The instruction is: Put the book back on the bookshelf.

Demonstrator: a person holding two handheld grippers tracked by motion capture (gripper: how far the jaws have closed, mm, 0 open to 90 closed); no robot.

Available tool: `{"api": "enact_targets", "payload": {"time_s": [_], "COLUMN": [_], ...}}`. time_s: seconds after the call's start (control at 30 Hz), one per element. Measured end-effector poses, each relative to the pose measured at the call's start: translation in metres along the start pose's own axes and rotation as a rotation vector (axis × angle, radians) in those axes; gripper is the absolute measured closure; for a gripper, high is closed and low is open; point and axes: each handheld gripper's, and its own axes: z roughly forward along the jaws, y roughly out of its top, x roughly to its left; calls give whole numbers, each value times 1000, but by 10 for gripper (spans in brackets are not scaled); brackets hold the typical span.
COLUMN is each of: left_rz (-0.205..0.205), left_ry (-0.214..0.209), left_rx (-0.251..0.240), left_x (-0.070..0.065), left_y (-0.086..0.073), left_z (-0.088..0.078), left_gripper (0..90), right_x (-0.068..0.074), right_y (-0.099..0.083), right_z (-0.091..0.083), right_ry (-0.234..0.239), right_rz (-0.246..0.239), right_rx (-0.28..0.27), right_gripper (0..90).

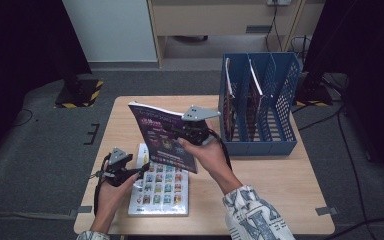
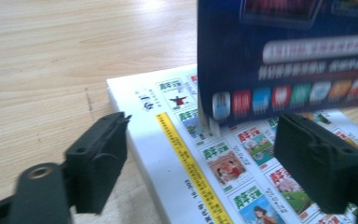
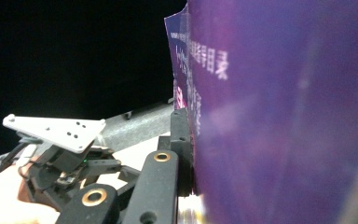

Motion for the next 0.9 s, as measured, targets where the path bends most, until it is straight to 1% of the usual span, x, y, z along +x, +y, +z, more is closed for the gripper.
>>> {"api": "enact_targets", "payload": {"time_s": [0.07, 0.17, 0.27, 0.47, 0.57, 0.77, 0.83, 0.9], "left_rz": [1, -4, -5, -10, -5, -5, 3, 3], "left_ry": [8, 3, 25, 32, 35, 43, 45, 46], "left_rx": [13, 32, 41, 49, 51, 52, 58, 55], "left_x": [2, 5, 6, 7, 7, 6, 6, 5], "left_y": [-1, -3, -4, -6, -6, -6, -6, -6], "left_z": [0, 2, 2, 2, 2, 3, 3, 3], "left_gripper": [102, 60, 38, 37, 37, 39, 39, 39], "right_x": [-2, -7, -9, -14, -16, -20, -21, -21], "right_y": [1, 3, 3, 4, 4, 4, 4, 4], "right_z": [-1, -2, -4, -6, -8, -13, -14, -16], "right_ry": [-19, -47, -67, -100, -113, -125, -129, -132], "right_rz": [-4, 5, 5, 10, 16, 20, 18, 18], "right_rx": [-7, -19, -31, -46, -49, -57, -56, -55], "right_gripper": [824, 825, 825, 825, 825, 825, 825, 825]}}
